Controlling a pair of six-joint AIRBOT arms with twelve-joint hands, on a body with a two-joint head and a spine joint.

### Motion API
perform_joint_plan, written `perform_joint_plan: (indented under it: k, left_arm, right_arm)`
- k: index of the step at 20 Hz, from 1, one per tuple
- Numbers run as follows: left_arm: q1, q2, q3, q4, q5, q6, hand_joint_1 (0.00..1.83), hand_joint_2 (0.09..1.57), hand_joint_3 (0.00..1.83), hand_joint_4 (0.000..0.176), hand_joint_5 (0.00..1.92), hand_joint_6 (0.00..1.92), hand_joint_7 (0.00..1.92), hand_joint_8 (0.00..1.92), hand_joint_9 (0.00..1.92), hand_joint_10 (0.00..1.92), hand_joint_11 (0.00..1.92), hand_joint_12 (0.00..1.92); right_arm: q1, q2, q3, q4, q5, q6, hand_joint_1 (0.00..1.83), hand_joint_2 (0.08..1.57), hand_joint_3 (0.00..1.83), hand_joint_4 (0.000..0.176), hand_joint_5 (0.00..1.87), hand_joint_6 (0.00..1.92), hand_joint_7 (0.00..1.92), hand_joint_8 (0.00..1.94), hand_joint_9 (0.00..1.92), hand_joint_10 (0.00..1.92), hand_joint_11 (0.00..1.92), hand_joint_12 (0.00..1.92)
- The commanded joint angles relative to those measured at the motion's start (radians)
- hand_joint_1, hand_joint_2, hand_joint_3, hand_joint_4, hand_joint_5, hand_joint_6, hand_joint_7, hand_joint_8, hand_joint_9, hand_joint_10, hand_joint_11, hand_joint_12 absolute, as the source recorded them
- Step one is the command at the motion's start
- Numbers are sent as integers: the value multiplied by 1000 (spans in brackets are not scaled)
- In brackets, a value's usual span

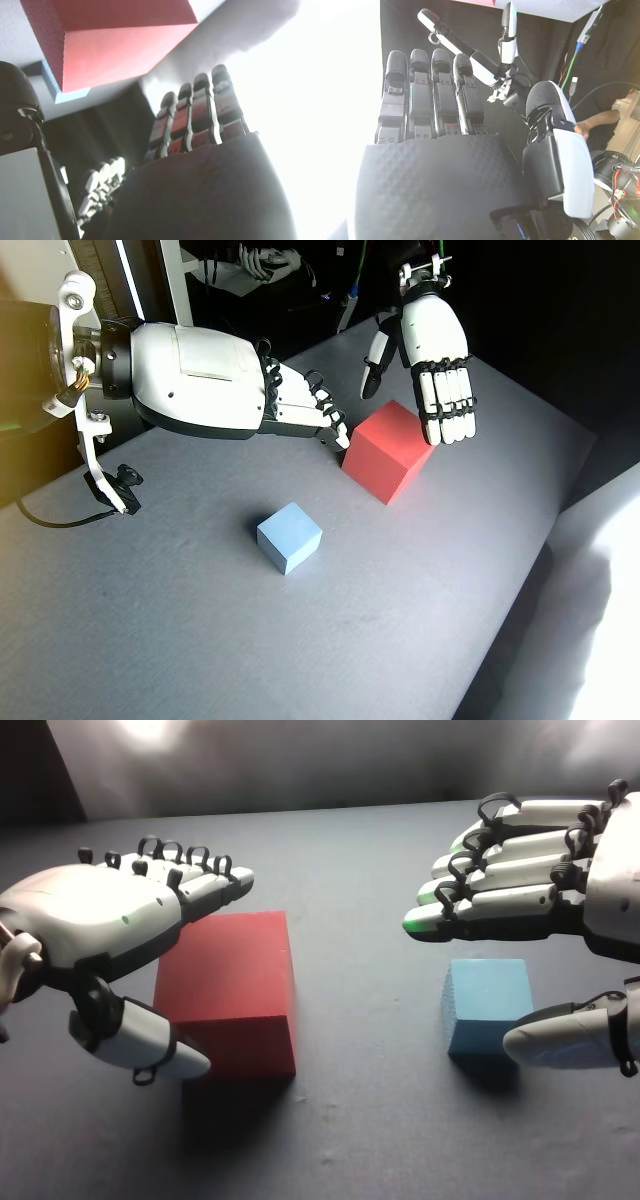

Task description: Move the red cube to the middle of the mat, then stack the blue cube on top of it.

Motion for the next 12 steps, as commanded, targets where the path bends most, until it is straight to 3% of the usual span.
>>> perform_joint_plan:
  k: [1,4,12]
  left_arm:
    - [-7,3,8,15,-90,11,880,842,0,0,0,0,0,0,0,0,0,0]
    - [-10,-25,30,6,-86,27,887,833,0,0,0,0,0,0,0,0,0,0]
    - [-15,-80,76,-41,-67,96,866,831,0,0,0,0,0,0,0,0,0,0]
  right_arm:
    - [13,11,-1,38,88,5,0,1246,0,0,279,3,287,5,255,7,0,584]
    - [13,11,-1,38,88,5,0,1253,1,0,252,0,257,2,224,1,0,494]
    - [13,11,-1,38,88,5,0,1243,0,0,307,8,305,9,270,11,0,610]
